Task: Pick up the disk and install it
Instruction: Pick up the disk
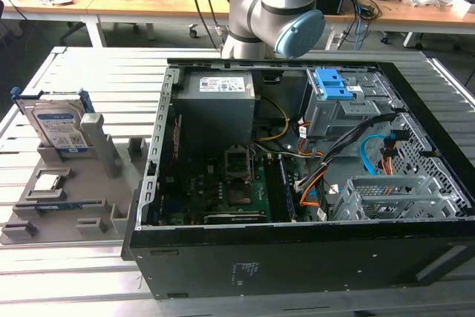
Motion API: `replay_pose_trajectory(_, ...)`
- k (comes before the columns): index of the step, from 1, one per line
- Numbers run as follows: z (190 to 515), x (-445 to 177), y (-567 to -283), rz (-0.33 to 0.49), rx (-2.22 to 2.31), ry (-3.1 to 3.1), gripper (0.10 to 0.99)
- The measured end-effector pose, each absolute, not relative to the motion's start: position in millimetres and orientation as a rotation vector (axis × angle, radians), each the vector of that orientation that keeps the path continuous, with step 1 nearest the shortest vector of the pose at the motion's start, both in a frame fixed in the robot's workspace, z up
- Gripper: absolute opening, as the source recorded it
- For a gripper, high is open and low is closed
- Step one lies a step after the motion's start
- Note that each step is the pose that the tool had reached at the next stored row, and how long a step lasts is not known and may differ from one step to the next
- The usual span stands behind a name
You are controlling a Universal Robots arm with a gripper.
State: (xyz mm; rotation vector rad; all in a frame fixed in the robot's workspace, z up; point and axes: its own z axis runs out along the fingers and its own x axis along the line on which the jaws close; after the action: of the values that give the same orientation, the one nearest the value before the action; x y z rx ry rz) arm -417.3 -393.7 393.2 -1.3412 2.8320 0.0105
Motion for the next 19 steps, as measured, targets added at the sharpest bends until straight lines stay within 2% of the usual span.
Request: replay_pose_trajectory(19,393.2,-417.3,-393.7,0.012,-1.79,2.573,0.106)
